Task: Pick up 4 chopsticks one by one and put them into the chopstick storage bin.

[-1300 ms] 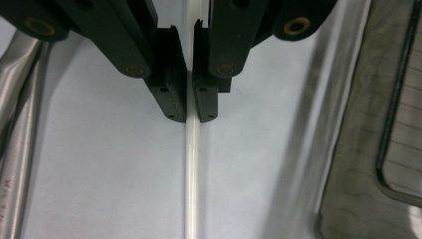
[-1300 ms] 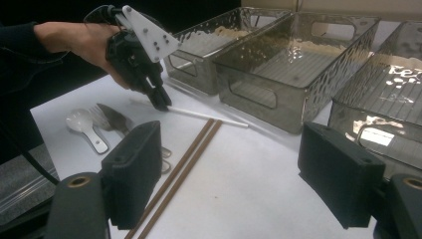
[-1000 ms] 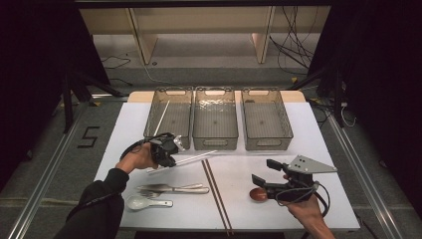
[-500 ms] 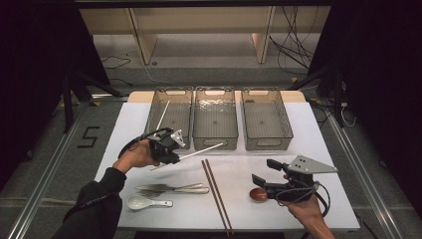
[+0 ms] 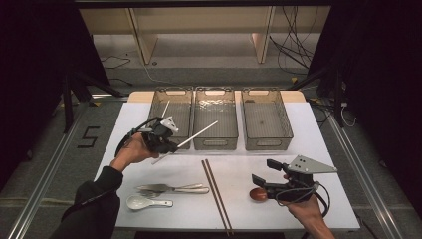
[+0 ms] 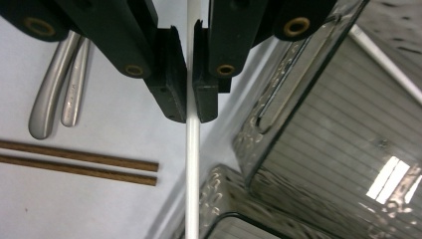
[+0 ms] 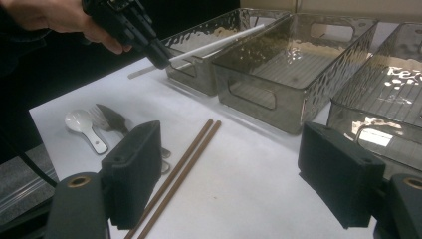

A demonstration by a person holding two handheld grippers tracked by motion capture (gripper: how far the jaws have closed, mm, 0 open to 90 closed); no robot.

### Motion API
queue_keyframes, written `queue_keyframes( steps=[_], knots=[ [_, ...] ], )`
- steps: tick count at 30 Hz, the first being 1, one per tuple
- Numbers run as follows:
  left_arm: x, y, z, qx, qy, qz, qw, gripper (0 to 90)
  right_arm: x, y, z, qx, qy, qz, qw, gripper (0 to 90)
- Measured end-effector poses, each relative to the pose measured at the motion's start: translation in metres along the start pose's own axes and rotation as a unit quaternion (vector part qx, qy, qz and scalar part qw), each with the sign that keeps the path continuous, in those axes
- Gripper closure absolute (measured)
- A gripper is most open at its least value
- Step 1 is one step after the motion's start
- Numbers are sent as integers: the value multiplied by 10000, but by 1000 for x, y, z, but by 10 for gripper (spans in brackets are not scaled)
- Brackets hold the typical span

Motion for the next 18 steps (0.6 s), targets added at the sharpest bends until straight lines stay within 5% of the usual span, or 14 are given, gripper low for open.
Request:
queue_keyframes(
  steps=[11,18],
  knots=[
    [-13,2,12,373,197,392,9983,839,0,0,0,-1,-1,-18,10000,263],
    [-23,4,20,488,341,462,9972,839,1,0,0,-4,-4,-24,10000,263]
  ],
)
Point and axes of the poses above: each handheld gripper's, and its own axes: z roughly backward along the jaws, y roughly out of its top, x roughly to its right, the point moved 5 cm from there along -z, roughly forward along the jaws, and after that the axes turned 2 degrees about z, right-handed, at the moved point
